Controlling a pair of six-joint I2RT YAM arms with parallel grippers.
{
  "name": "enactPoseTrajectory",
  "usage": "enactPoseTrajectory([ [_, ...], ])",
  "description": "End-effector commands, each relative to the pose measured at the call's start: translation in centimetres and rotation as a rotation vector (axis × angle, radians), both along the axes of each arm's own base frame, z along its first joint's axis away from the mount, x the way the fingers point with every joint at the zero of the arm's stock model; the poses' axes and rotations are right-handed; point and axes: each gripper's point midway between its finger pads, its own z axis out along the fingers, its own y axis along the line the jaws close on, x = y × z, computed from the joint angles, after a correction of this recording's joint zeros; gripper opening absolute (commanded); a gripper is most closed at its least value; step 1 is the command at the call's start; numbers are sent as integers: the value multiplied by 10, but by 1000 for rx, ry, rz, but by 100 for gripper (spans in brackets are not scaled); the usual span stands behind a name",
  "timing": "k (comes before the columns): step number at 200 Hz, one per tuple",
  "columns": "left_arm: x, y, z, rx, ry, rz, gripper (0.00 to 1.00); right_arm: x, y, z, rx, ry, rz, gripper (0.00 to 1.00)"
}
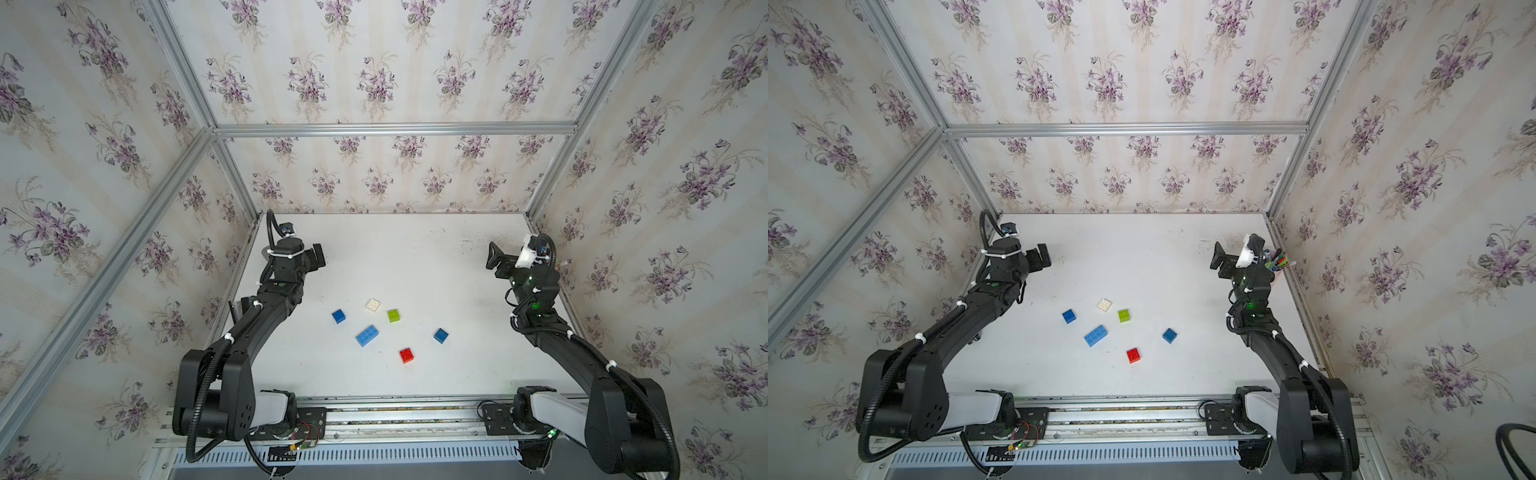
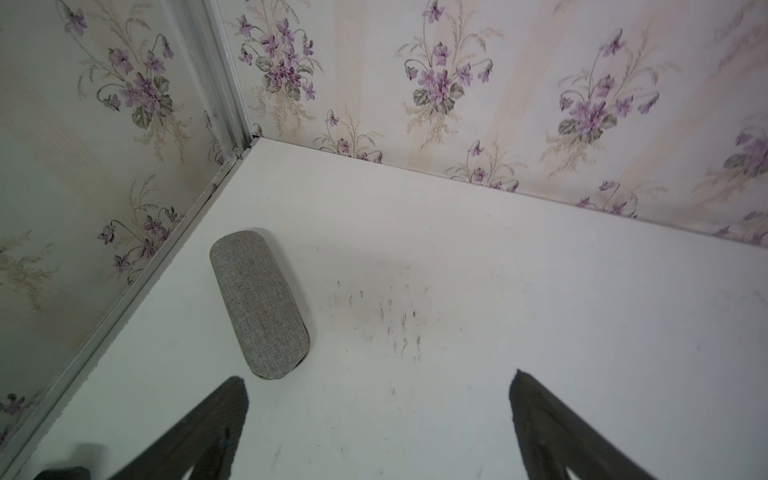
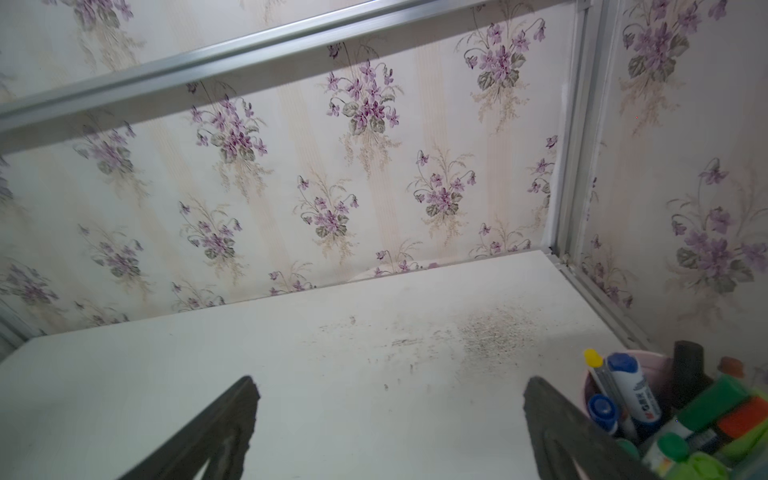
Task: Assemble the letter y with lego
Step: Move the lego brick at the center of the board.
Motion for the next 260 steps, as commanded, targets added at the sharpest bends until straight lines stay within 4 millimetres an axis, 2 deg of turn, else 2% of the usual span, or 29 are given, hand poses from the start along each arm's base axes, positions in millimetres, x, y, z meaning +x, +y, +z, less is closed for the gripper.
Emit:
enactPoseTrajectory([
  [1, -26, -27, -41, -306, 190, -22, 99, -11, 13, -33, 221, 197, 45, 100],
  [20, -34, -56, -44, -430, 195, -114, 99, -16, 42, -31, 257, 222, 213, 86],
  [34, -46, -77, -46, -479, 212, -175, 99, -21, 52, -34, 301, 267, 261, 79],
  [42, -53, -92, -46, -506, 228, -235, 99, -23, 54, -39, 324, 314, 264, 78],
  [54, -67, -111, -49, -526, 261, -300, 99, -27, 59, -52, 333, 414, 274, 72],
  [73, -88, -134, -53, -543, 303, -388, 88, -38, 70, -76, 304, 566, 303, 59],
  [93, -111, -157, -61, -543, 365, -479, 76, -57, 81, -99, 268, 668, 308, 58],
  [118, -139, -181, -75, -531, 456, -563, 63, -83, 105, -125, 193, 778, 336, 58],
  [146, -160, -209, -87, -535, 546, -635, 60, -110, 127, -154, 162, 889, 382, 58],
  [169, -165, -231, -92, -489, 576, -681, 61, -125, 141, -169, 138, 936, 413, 60],
  [201, -155, -259, -98, -456, 600, -700, 62, -136, 152, -185, 117, 987, 426, 63],
  [202, -155, -260, -102, -452, 612, -696, 62, -136, 152, -186, 116, 989, 425, 63],
  [211, -149, -261, -112, -436, 633, -659, 58, -138, 152, -188, 113, 998, 421, 63],
  [223, -142, -260, -121, -426, 647, -611, 57, -139, 152, -189, 114, 996, 417, 64],
  [243, -134, -259, -130, -406, 654, -554, 65, -140, 151, -187, 113, 989, 415, 66],
  [260, -130, -267, -134, -399, 665, -558, 66, -141, 150, -187, 109, 990, 410, 67],
])
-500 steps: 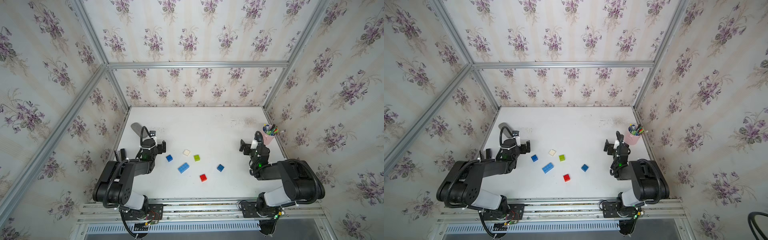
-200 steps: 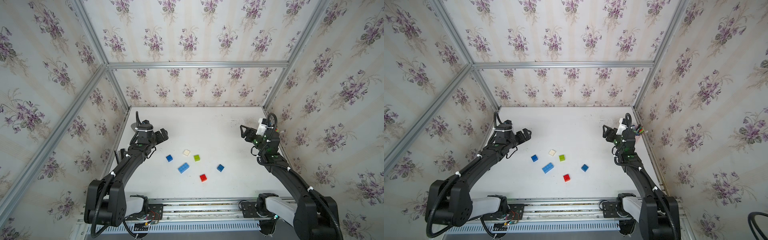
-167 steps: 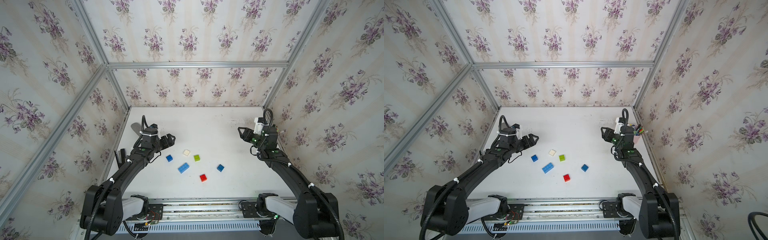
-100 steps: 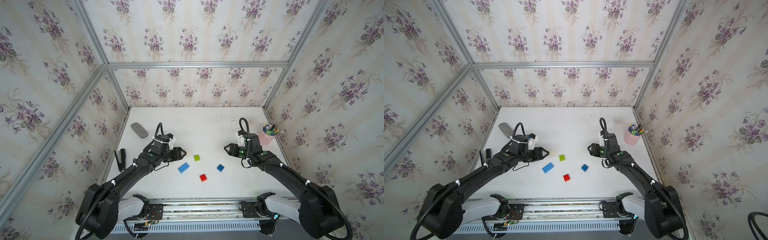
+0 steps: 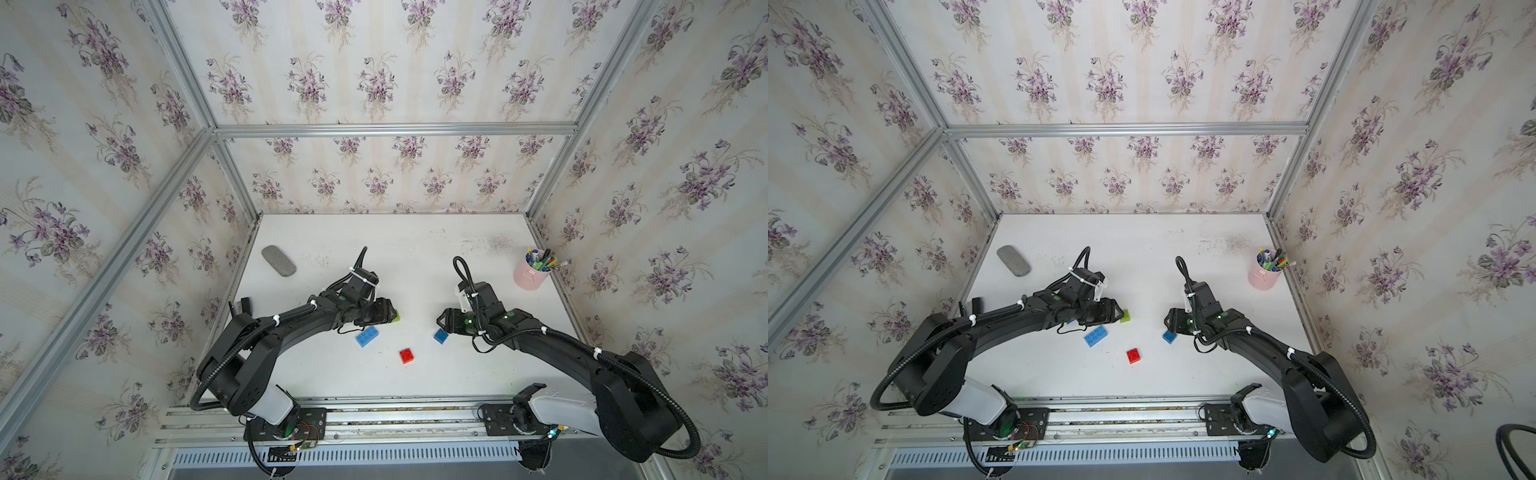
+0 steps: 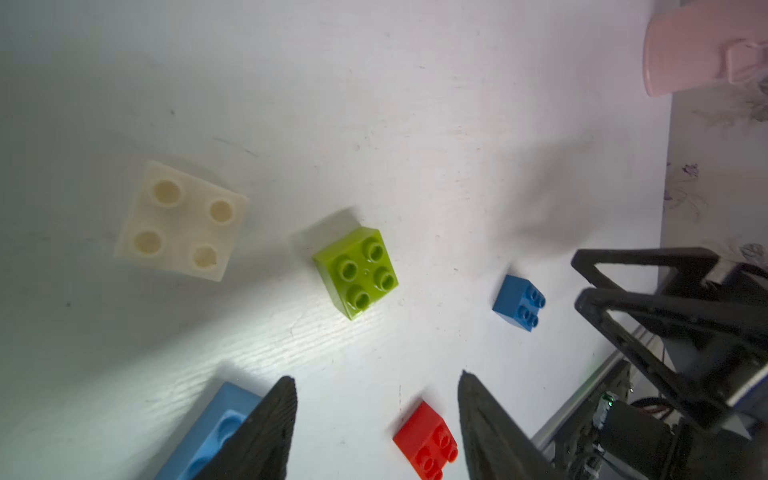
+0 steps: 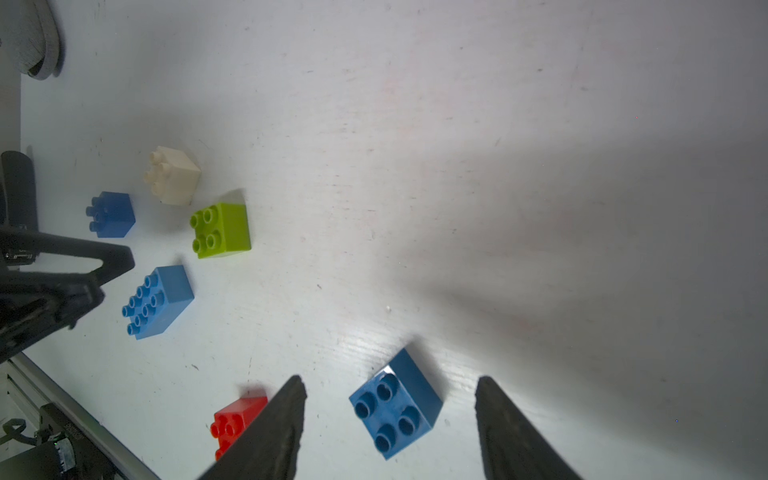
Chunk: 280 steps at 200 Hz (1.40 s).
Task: Assemble the letter y with lego
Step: Move the lego brick at the center of the board, then adjust the lego brick at the center of the board.
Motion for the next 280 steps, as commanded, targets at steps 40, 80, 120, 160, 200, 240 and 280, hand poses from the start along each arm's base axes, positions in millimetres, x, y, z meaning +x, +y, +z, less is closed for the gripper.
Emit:
enactPoseTrajectory([
  [40, 18, -27, -15, 12, 21, 4, 66, -4, -7, -10, -25, 26, -36, 66],
  [80, 21, -55, -16, 3, 12, -68, 66, -7, -7, -14, -19, 35, -26, 66],
  [120, 23, -80, -17, -14, 11, -126, 66, -11, -3, -15, -10, 47, 2, 66],
  [160, 23, -83, -9, -25, -6, -139, 70, -18, 14, -16, -16, 56, 80, 67],
  [200, 13, -56, 6, 3, -44, -106, 71, -23, 29, -16, -32, 66, 145, 67],
  [240, -11, -30, 0, 51, -6, -95, 68, -29, 33, -19, -54, 89, 176, 64],
  [280, -21, -27, -12, 72, 29, -109, 59, -37, 34, -25, -104, 102, 205, 61],
])
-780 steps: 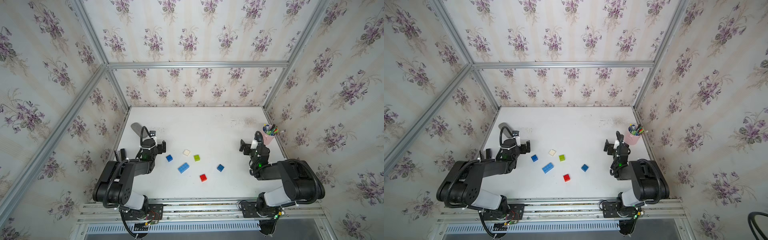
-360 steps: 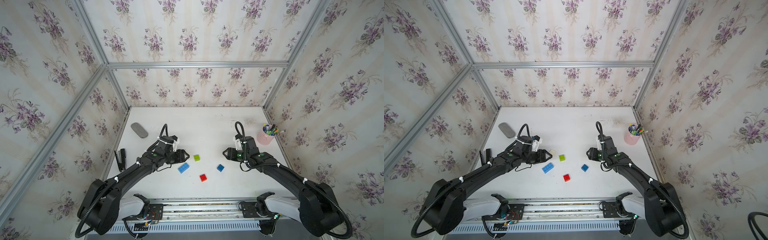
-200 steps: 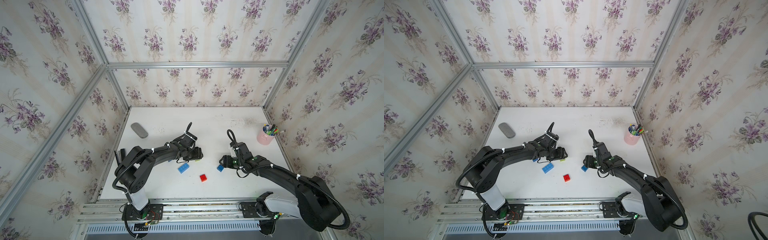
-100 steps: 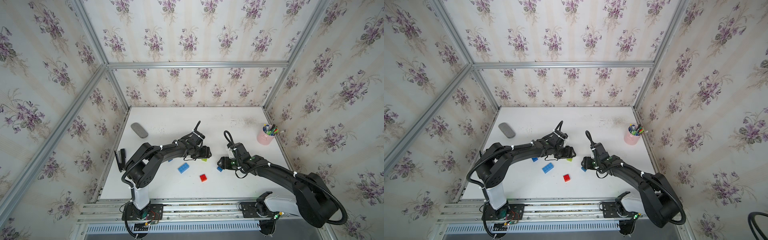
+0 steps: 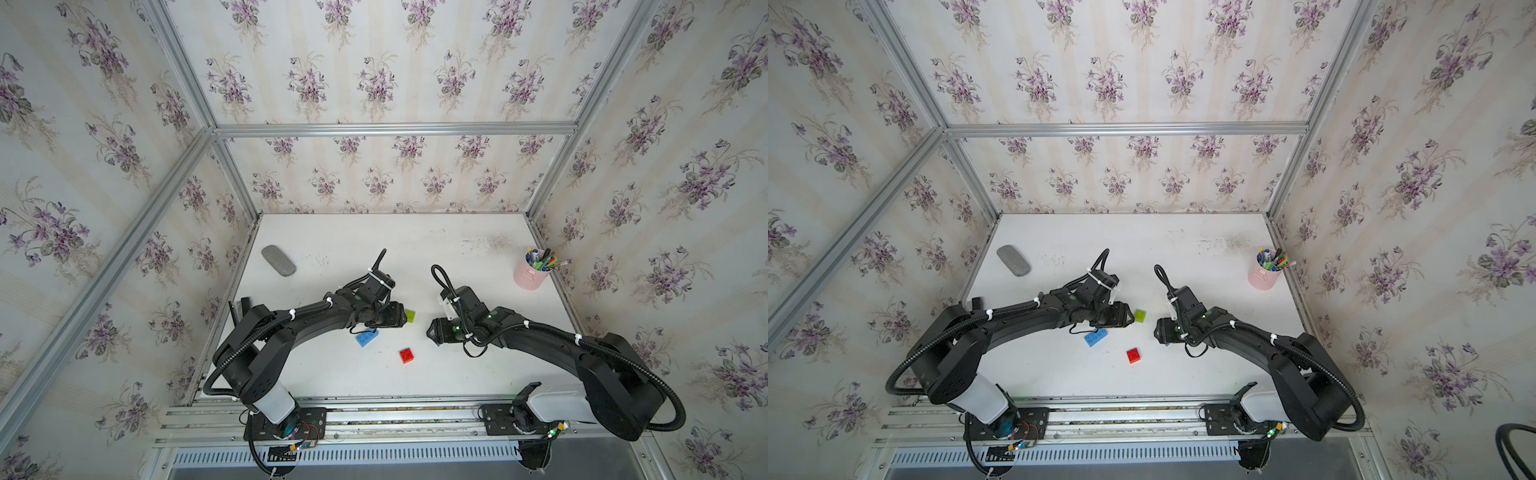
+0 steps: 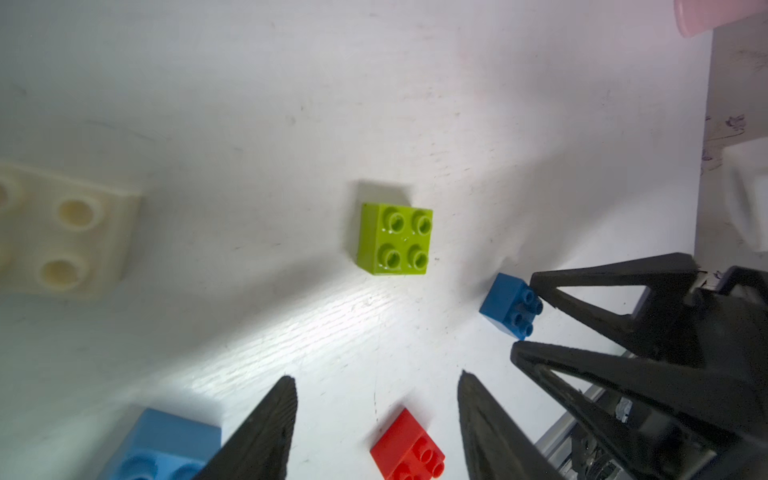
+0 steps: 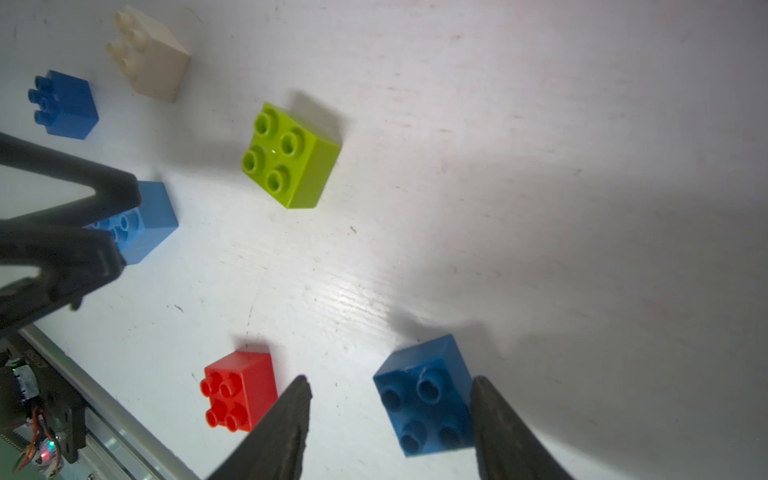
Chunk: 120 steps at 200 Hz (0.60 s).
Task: Assemble the letter y with lego
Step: Adjust the lego brick at the center of the board.
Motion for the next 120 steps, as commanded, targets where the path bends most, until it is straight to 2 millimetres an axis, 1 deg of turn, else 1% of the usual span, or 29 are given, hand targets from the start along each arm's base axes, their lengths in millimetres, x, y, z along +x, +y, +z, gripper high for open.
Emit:
enactPoseTrajectory([
  [1, -3, 1, -5, 21, 11, -6, 58, -5, -2, -4, -43, 7, 13, 61],
  [30, -2, -8, -12, 33, 32, -26, 56, -6, 1, -10, -109, 2, 36, 58],
  [33, -2, -8, -13, 36, 36, -29, 52, -6, 2, -11, -112, 4, 40, 58],
  [48, -2, -12, -19, 43, 53, -36, 47, -7, 4, -14, -129, 7, 48, 57],
  [85, 0, -13, -30, 79, 67, -28, 46, -5, 7, -16, -172, -6, 58, 51],
  [120, 5, -11, -37, 126, 65, -19, 43, -4, 4, -19, -202, -9, 55, 48],
])
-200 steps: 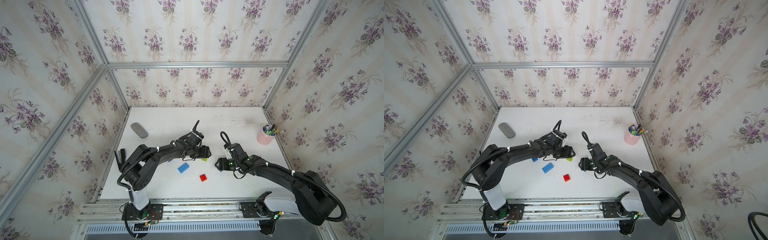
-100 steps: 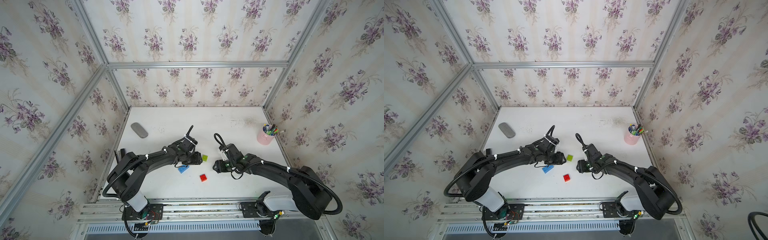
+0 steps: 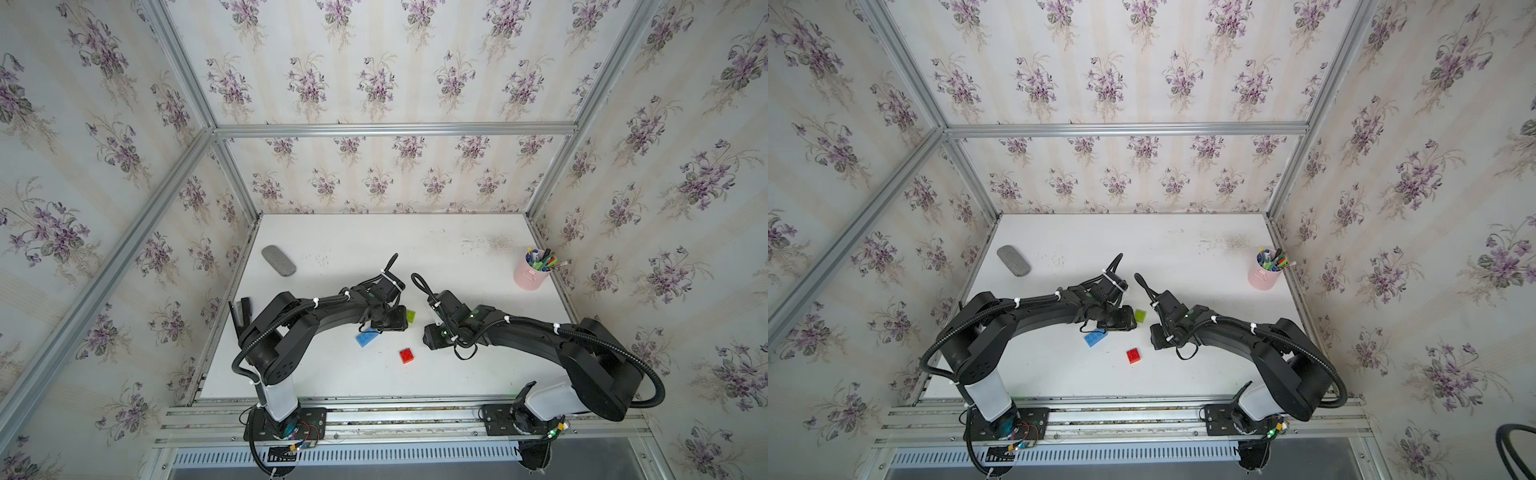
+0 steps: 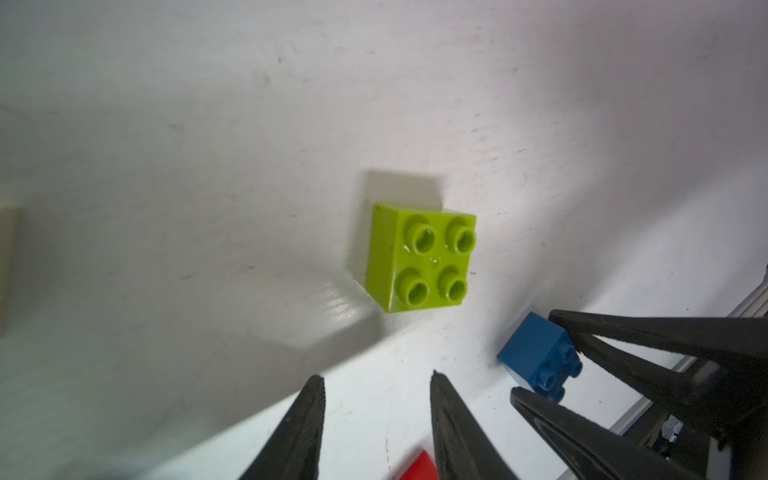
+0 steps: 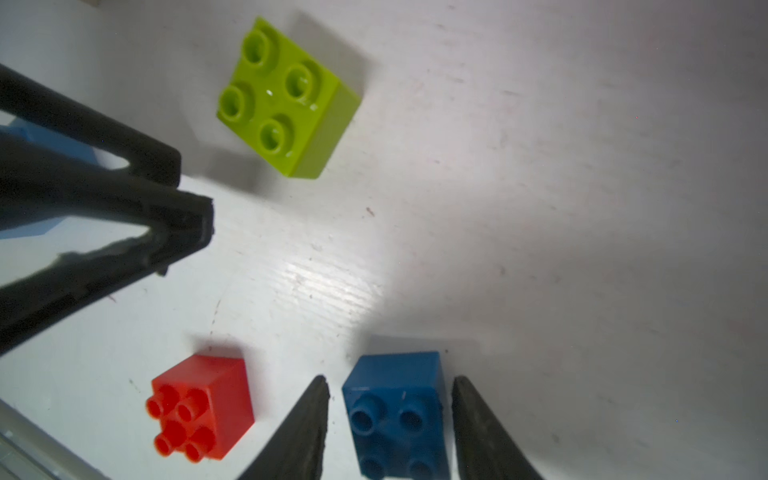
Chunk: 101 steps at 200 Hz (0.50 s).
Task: Assemble the letter y with lego
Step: Adjust the lego brick at the center of the board.
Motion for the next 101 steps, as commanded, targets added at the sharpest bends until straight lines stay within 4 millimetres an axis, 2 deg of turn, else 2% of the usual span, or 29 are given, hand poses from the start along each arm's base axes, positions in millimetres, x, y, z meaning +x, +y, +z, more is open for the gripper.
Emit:
enactPoseTrajectory([
  [1, 3, 6, -5, 50, -6, 16, 43, 2, -6, -1, -39, -10, -18, 48],
  [30, 9, 12, -11, 102, -16, 37, 37, 1, -7, -1, -44, -9, -18, 51],
  [61, 19, 16, -12, 142, -49, 49, 37, 0, -8, 0, -43, -11, -19, 51],
  [101, 31, 10, -13, 155, -71, 51, 37, -2, -10, 0, -67, -16, -13, 52],
])
